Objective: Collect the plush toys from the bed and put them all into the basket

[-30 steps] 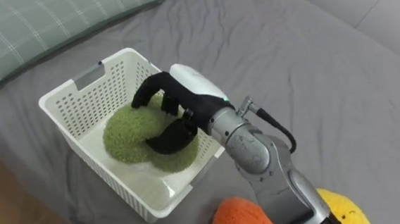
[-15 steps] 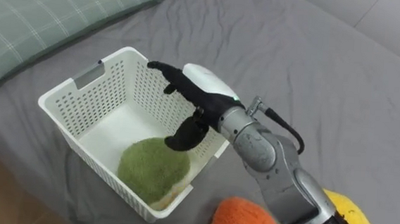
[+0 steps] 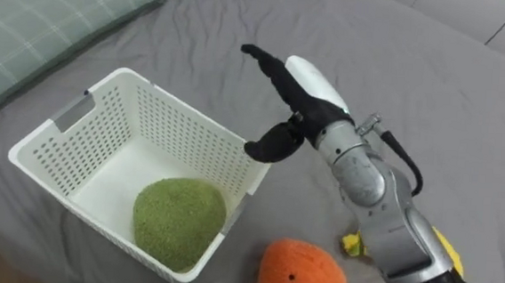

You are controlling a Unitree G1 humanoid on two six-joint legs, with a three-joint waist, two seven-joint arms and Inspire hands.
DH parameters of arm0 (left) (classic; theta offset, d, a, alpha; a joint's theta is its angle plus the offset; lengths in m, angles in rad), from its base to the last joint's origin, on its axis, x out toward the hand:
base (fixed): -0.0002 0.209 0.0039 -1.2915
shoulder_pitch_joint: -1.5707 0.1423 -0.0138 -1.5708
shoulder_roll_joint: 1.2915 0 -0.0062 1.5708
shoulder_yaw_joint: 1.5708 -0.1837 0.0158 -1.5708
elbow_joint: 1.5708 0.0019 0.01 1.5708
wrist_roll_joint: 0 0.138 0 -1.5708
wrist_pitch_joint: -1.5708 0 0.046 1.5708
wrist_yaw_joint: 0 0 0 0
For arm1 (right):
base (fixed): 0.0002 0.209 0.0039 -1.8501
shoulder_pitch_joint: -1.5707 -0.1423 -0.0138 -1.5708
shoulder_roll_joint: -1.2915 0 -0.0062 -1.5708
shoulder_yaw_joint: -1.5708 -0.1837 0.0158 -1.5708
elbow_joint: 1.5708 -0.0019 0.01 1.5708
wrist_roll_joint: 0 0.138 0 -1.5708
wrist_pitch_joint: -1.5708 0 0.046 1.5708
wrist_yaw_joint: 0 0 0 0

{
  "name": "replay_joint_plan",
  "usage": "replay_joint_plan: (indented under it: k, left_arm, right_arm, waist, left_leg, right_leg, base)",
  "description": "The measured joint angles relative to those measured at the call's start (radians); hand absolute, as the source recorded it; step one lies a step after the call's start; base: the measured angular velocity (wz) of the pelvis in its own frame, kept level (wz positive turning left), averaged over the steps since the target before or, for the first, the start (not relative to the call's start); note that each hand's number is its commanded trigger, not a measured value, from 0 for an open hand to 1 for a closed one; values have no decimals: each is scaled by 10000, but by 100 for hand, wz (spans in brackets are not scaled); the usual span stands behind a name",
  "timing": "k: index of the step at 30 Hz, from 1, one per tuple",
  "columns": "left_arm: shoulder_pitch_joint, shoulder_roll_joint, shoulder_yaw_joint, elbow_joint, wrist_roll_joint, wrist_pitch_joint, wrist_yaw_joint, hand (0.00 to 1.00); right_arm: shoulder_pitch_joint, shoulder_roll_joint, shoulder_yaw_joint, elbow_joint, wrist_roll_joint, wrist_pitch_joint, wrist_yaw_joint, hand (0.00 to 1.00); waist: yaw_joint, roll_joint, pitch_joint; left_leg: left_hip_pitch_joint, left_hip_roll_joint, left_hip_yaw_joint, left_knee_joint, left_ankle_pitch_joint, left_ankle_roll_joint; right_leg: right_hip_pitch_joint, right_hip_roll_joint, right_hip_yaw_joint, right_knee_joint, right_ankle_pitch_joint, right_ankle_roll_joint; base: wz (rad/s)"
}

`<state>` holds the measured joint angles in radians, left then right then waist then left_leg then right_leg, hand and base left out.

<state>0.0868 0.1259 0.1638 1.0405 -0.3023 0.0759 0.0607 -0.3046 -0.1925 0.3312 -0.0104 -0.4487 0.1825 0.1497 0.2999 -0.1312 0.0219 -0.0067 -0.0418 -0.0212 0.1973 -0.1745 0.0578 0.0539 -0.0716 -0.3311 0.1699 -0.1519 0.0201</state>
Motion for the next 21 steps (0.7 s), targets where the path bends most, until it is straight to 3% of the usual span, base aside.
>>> replay_joint_plan:
  k: [5, 7, 8, 12, 17, 21]
  left_arm:
    - [101, -22, 259, -22, -128, -9, 3, 0]
    - [285, -38, 224, -20, -218, -17, 3, 0]
    - [413, -50, 178, -19, -214, -16, 2, 0]
    - [810, -107, 247, -20, -237, -21, -3, 0]
    - [1236, -104, 295, -4, -545, -14, -7, 0]
    - [1407, -16, 227, -31, -563, -6, -37, 0]
  right_arm:
    - [574, -241, -1199, 2, 404, -108, -484, 0]
    - [802, -447, -1590, 180, 453, -194, -798, 0]
    - [873, -523, -1761, 434, 529, -225, -1020, 0]
    - [1035, -542, -2515, 1470, 941, -223, -1269, 0]
    - [1530, -669, -3145, 1980, 928, -126, -1529, 0]
    - [1625, -725, -3180, 2851, 893, -178, -1841, 0]
  waist:
    - [-578, 121, -64]
    - [-816, 299, -29]
    - [-915, 352, -86]
    - [-1375, 500, -182]
    - [-1719, 445, -224]
    - [-1877, 243, -231]
  left_leg:
    - [26, 15, 114, 1, -11, 15]
    - [198, 36, 213, -43, -33, 35]
    - [274, 48, 293, -137, -38, 40]
    - [345, 52, 370, -207, -35, 42]
    - [381, 74, 456, -266, -32, 40]
    - [429, 84, 480, -288, -32, 38]
  right_leg:
    - [35, -6, 57, 13, 12, 12]
    - [132, 13, 194, 15, 16, 19]
    - [152, 21, 277, 17, 21, 25]
    - [182, 14, 294, 31, 24, 31]
    - [152, 30, 319, 30, 24, 31]
    - [170, 42, 334, 26, 24, 31]
  base:
    - [-6]
    - [-16]
    - [-20]
    - [-5]
    - [-4]
    - [-2]
